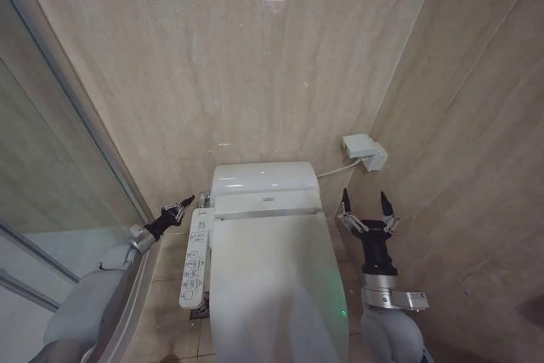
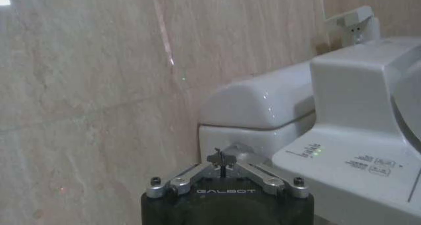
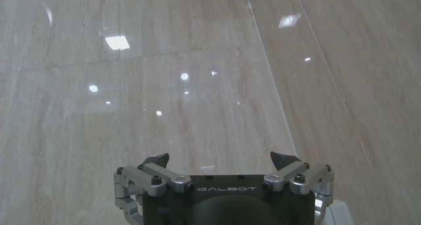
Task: Open the toilet lid, clean the toilet bowl with a toilet brush, close the toilet lid, and flush.
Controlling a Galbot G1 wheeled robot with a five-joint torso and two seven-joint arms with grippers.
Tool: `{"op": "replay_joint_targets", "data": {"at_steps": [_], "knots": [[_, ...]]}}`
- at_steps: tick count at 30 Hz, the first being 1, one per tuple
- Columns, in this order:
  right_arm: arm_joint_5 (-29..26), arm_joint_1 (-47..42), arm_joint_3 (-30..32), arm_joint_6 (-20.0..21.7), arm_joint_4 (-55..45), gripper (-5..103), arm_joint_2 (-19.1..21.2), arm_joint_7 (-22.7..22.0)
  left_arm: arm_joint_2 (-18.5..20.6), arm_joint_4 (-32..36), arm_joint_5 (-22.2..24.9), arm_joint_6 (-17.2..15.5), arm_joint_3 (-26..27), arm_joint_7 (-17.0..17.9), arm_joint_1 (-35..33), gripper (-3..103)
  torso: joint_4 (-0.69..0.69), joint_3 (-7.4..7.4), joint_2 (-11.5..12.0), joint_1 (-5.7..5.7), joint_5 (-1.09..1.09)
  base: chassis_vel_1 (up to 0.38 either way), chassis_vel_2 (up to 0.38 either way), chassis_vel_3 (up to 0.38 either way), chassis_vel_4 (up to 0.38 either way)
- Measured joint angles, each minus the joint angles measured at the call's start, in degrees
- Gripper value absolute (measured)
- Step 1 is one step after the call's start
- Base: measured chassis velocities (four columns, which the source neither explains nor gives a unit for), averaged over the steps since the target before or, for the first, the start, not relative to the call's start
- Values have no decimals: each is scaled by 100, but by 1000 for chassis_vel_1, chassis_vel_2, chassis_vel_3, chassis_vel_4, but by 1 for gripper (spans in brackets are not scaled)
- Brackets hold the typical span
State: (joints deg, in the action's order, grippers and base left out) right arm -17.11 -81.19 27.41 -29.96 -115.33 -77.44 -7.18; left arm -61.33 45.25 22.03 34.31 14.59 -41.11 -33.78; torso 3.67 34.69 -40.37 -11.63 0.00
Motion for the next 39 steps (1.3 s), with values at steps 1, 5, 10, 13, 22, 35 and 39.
{"op": "replay_joint_targets", "data": {"at_steps": [1, 5, 10, 13, 22, 35, 39], "knots": [[6, -2, -1, 0, 0, 100, -7, 2, -16, -24, -8, 2, -9, -8, 4, 0, 0, 0, 0, 0, 0, 0, 0, 0, 0], [14, -10, 2, 0, 0, 100, -13, 6, -69, -73, -25, 3, -19, -25, 5, 0, 0, 0, 0, 0, 0, 0, 0, 0, 0], [19, -14, 4, 1, -1, 100, -29, 9, -92, -84, -55, 12, -27, -39, -8, 0, 0, 0, 0, 0, 0, 0, 0, 0, 0], [22, -16, 6, 1, -2, 100, -34, 10, -94, -84, -66, 15, -35, -44, -16, 0, -1, 0, 0, 0, 0, 0, 0, 0, 0], [31, -18, 4, 4, -16, 100, -50, 14, -113, -139, -122, 24, -45, -60, -25, 0, -1, -1, 0, 0, -1, 0, 0, 0, 0], [34, 6, 3, 18, -4, 100, -58, 18, -219, -313, -170, 24, -65, -67, 36, 0, 0, 0, 1, 0, 1, 0, 0, 0, 0], [33, 6, 5, 19, 7, 100, -56, 18, -241, -340, -171, 24, -75, -67, 49, 0, 0, 0, 1, 0, 1, 0, 0, 0, 0]]}}
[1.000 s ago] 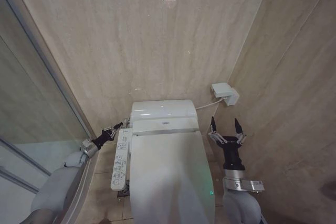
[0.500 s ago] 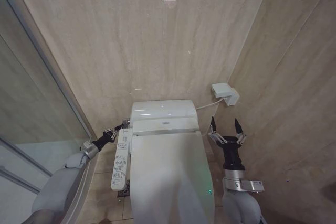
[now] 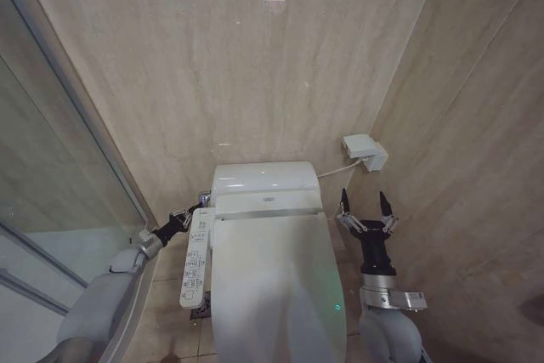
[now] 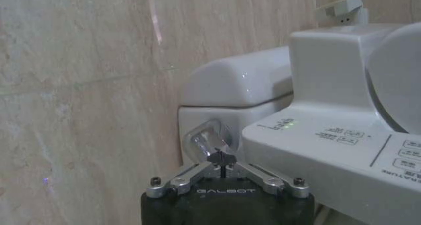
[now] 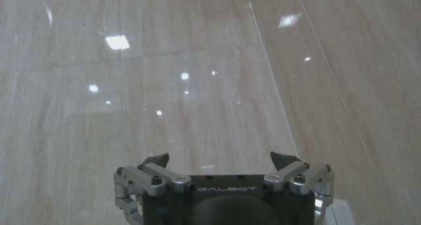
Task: Open the toilet lid, clean the toilet bowl with a toilet brush, close the toilet lid, and flush.
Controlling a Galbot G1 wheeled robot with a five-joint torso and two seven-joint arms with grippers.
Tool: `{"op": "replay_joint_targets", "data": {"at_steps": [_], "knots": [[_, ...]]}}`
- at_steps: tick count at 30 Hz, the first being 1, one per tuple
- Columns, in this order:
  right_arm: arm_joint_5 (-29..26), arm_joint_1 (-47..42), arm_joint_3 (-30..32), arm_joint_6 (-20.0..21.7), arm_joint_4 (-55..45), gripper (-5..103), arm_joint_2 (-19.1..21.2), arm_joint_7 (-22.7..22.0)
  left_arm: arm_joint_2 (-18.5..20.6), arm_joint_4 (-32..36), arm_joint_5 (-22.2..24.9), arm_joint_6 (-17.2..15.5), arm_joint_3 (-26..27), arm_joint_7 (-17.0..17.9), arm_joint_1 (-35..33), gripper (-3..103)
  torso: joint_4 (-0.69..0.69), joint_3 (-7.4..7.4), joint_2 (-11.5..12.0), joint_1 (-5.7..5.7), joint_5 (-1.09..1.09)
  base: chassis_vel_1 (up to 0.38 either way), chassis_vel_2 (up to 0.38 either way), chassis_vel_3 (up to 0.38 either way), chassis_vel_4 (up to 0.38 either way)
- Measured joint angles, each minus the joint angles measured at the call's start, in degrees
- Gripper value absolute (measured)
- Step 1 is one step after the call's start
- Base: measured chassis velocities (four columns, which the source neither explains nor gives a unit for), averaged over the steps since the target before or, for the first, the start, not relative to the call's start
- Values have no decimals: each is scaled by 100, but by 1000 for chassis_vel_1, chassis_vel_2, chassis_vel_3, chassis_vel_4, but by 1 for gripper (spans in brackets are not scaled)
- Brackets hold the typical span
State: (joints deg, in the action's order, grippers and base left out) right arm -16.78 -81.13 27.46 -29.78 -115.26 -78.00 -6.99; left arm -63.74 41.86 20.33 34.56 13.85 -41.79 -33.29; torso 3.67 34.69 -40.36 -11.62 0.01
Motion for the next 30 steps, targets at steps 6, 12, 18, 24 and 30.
{"op": "replay_joint_targets", "data": {"at_steps": [6, 12, 18, 24, 30], "knots": [[-3, 6, 2, 0, 5, 100, 6, -1, -4, -39, -5, 0, -3, 1, 5, 0, 0, 0, 0, 0, -1, 0, 0, 0, 0], [-8, 6, 11, 0, 0, 100, 28, -3, 10, -56, -7, 1, 0, 6, -6, 0, 0, 0, 0, 0, -1, 0, 0, 0, 0], [-10, -3, 16, -1, -9, 100, 28, -4, -21, -81, -7, -3, 1, 16, -12, 0, 0, 0, 0, 0, -1, 0, 0, 0, 0], [-11, -20, 32, -4, -23, 100, 32, -6, -54, -114, -7, -9, -13, 21, 14, 0, 0, 0, 0, -1, -1, 0, 0, 0, 0], [-11, -21, 37, -5, -27, 100, 23, -7, -63, -130, -6, -15, -15, 23, 26, 0, 0, 0, 0, 0, -1, 0, 0, 0, 0]]}}
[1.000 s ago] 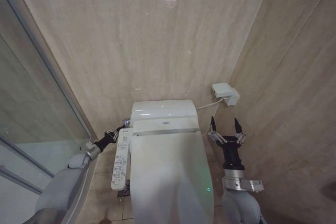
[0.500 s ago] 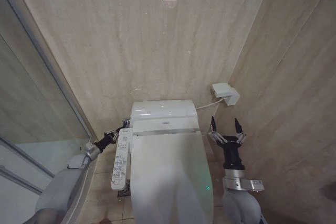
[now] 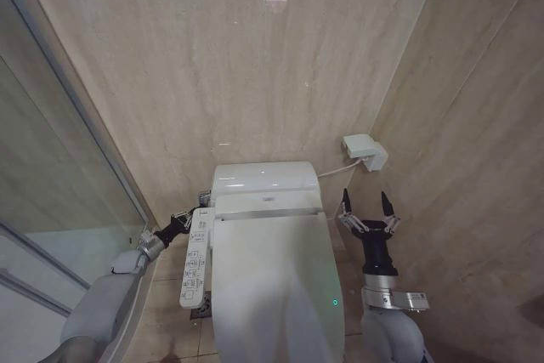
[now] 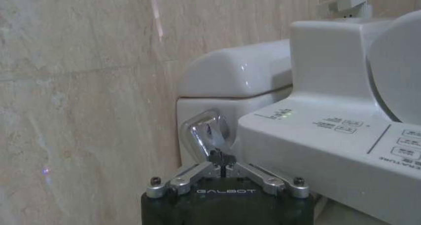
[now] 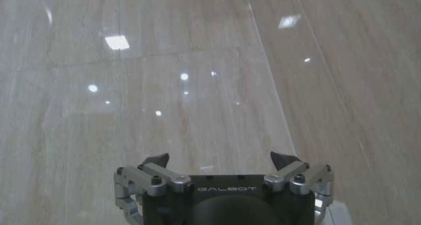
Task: Open the toilet lid, clean the toilet bowl with a toilet brush, close the toilet lid, and flush.
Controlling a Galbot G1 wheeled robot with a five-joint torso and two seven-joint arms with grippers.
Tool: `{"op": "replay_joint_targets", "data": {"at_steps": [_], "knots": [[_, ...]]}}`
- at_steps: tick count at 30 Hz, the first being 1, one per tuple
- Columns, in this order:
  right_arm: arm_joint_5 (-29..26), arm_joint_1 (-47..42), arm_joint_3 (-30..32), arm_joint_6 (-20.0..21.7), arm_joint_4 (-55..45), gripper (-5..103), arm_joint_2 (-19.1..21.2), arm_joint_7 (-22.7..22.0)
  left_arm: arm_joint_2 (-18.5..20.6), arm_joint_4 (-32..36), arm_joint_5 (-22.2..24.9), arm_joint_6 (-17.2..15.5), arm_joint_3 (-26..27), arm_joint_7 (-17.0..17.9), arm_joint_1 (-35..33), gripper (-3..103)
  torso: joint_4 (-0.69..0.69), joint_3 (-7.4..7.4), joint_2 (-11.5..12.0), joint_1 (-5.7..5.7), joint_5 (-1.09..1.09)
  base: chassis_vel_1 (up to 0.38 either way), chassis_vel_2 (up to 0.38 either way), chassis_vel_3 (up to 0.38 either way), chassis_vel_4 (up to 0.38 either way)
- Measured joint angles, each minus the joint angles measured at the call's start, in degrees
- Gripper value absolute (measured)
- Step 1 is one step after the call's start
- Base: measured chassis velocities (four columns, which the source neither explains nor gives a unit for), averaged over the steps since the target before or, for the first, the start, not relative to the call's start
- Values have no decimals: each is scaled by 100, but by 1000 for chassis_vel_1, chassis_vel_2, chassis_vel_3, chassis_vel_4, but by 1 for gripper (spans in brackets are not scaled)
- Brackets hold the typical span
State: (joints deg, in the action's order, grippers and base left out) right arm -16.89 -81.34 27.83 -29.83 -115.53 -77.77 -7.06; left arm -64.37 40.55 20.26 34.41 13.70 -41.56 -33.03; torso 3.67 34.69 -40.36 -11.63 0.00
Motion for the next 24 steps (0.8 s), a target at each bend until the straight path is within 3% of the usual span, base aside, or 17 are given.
{"op": "replay_joint_targets", "data": {"at_steps": [24], "knots": [[22, 24, -23, 1, 29, 100, -52, 8, -14, -17, 8, -1, 4, 0, 5, 0, 0, 0, -1, 0, 0, 0, 0, 0, 0]]}}
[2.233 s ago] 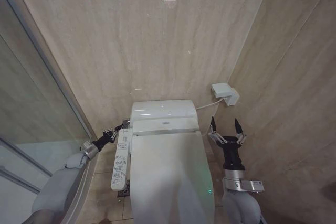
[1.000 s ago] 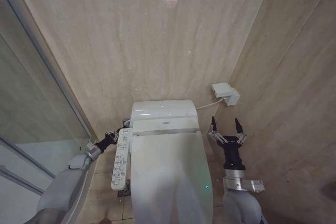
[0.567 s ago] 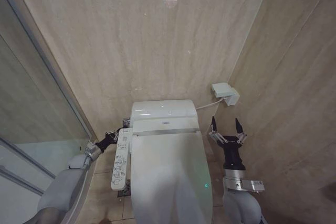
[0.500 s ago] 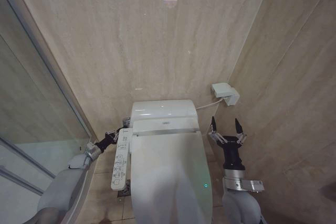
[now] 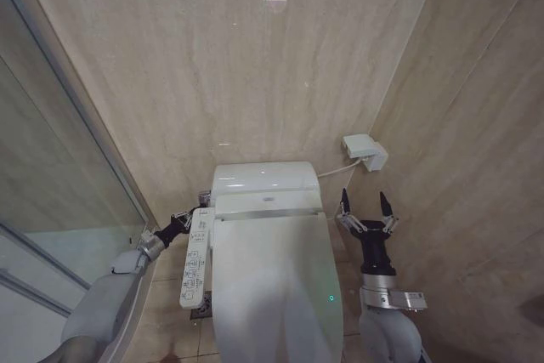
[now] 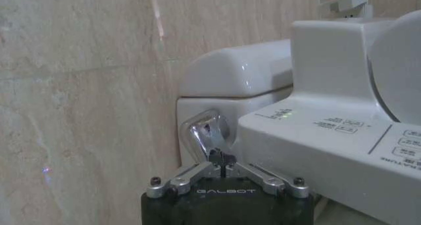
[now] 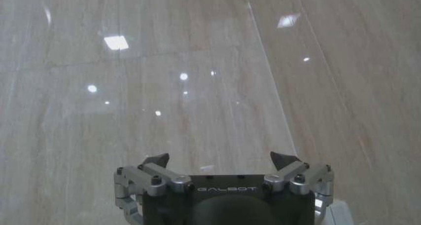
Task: Open the toilet lid, clean the toilet bowl with a toilet brush, close the toilet lid, and flush.
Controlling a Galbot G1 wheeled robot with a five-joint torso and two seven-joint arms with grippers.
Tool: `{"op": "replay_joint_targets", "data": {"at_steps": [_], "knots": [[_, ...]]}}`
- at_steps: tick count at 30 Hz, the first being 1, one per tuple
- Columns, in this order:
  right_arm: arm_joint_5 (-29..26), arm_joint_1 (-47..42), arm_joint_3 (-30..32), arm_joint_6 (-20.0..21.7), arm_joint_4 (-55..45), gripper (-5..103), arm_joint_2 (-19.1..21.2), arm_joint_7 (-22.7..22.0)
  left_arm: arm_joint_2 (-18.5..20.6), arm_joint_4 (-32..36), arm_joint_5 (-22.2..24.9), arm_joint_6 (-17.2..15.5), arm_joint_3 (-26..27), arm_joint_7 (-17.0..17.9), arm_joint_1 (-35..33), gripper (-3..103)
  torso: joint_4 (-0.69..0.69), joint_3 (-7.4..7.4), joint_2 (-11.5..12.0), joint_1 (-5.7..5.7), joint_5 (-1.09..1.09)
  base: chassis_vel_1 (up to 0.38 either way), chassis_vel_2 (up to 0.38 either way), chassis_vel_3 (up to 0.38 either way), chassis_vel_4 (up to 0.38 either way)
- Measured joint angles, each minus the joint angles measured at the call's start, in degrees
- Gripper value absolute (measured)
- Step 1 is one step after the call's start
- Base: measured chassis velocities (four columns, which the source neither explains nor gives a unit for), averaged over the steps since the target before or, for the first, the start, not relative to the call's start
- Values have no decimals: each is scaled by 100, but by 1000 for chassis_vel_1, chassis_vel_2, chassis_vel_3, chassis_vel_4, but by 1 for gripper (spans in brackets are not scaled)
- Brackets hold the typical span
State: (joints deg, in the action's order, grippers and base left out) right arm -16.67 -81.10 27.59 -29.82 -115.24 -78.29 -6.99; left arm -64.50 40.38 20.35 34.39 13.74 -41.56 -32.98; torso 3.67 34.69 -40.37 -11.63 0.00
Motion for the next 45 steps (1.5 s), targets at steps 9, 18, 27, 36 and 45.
{"op": "replay_joint_targets", "data": {"at_steps": [9, 18, 27, 36, 45], "knots": [[-4, 2, 2, 0, -2, 100, 5, 0, 13, 0, 0, -1, 5, -2, 4, 0, 0, 0, 0, 0, -1, 0, 0, 0, 0], [-4, 14, -5, 0, 14, 100, -8, 3, -14, -33, 0, -2, 13, -3, 16, 0, 0, 0, 0, 0, -1, 0, 0, 0, 0], [-2, 28, -10, 1, 24, 100, -8, 8, -27, -53, 0, -4, 12, -7, 50, 0, 0, 0, 0, 0, -1, 0, 0, 0, 0], [-1, 30, -16, 2, 30, 100, 0, 13, -4, -39, 0, -8, 19, -9, 33, 0, 0, 0, 0, 0, 0, 0, 0, 0, 0], [2, 19, -19, 7, 24, 100, 12, 15, 2, -28, 1, -9, 36, -8, 13, 0, 0, 0, 1, 0, 0, 0, 0, 0, 0]]}}
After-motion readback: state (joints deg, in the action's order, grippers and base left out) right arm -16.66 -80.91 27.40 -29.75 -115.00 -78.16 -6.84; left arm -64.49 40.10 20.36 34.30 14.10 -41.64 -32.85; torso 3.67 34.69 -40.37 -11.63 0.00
